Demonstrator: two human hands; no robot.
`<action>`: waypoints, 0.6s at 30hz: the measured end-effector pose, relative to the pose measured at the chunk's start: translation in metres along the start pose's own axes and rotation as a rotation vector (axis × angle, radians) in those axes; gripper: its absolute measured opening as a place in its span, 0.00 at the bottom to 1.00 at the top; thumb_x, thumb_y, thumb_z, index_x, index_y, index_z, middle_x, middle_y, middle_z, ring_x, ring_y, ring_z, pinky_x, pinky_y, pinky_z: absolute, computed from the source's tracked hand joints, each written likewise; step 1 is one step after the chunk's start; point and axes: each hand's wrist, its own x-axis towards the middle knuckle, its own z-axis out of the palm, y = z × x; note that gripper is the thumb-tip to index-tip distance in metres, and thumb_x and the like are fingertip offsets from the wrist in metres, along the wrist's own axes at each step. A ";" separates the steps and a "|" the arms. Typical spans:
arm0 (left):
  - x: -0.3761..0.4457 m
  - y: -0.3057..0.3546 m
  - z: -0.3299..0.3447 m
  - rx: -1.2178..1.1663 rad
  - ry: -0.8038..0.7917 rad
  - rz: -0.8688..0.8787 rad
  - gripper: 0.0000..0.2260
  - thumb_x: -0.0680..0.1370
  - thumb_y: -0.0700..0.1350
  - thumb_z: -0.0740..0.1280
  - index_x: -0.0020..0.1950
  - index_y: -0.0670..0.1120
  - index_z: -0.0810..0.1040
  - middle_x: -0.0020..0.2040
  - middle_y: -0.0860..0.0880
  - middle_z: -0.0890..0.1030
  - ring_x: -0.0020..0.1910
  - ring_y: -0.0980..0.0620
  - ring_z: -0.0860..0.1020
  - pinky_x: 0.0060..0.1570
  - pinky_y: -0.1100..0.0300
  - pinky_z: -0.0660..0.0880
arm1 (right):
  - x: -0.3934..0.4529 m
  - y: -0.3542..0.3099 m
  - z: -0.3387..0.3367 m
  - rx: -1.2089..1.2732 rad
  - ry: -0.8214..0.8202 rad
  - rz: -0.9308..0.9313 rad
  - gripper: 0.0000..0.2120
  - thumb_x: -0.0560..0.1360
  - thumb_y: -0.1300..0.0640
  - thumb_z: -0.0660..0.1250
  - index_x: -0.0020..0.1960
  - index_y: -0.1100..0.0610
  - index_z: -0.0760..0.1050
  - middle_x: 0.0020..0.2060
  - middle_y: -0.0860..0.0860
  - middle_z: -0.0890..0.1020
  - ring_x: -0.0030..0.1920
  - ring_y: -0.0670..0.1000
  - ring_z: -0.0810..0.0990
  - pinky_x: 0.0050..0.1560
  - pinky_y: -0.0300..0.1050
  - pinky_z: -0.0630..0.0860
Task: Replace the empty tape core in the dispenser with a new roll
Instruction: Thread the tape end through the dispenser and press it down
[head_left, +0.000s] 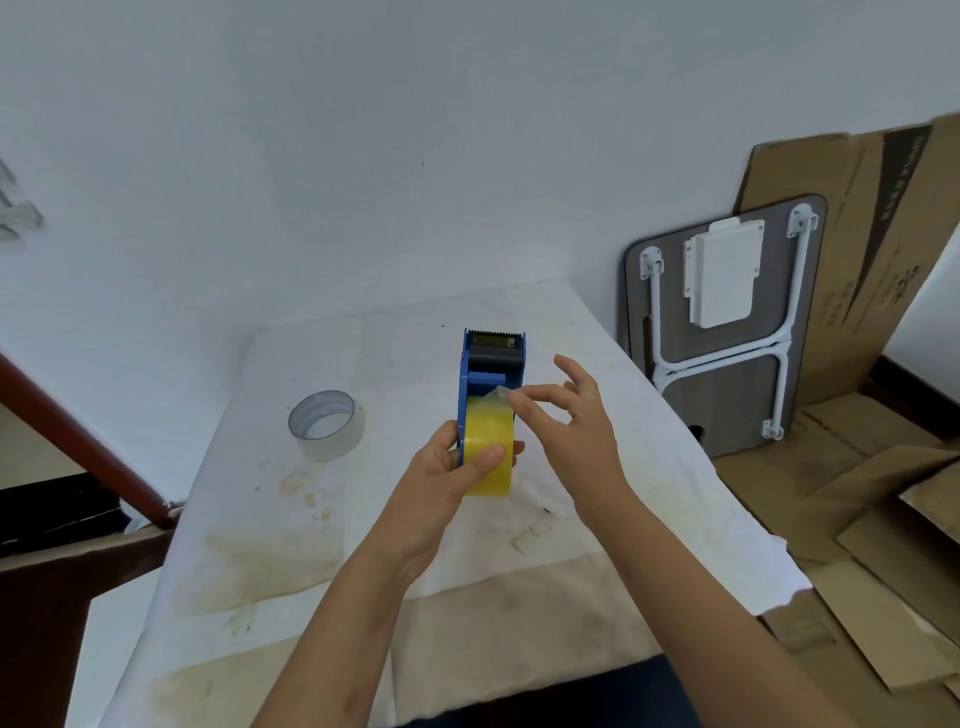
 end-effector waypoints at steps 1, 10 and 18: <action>0.001 0.000 0.000 0.001 -0.001 0.004 0.23 0.73 0.57 0.70 0.67 0.53 0.74 0.54 0.54 0.88 0.60 0.51 0.82 0.66 0.51 0.73 | 0.000 0.000 0.000 0.009 -0.006 0.003 0.02 0.73 0.48 0.72 0.44 0.45 0.81 0.73 0.43 0.65 0.72 0.44 0.63 0.47 0.26 0.61; -0.001 0.002 0.002 0.026 -0.009 -0.011 0.15 0.78 0.50 0.68 0.65 0.54 0.75 0.50 0.57 0.88 0.52 0.60 0.84 0.51 0.64 0.75 | 0.006 0.005 0.002 0.017 -0.046 -0.068 0.02 0.73 0.55 0.72 0.42 0.48 0.81 0.70 0.44 0.69 0.70 0.45 0.66 0.65 0.51 0.70; -0.005 0.008 0.005 -0.020 -0.017 -0.028 0.13 0.79 0.50 0.67 0.64 0.52 0.76 0.50 0.57 0.88 0.52 0.58 0.84 0.56 0.59 0.75 | 0.013 0.004 -0.003 -0.166 0.044 -0.255 0.03 0.74 0.56 0.71 0.42 0.50 0.80 0.68 0.44 0.70 0.67 0.39 0.65 0.53 0.19 0.59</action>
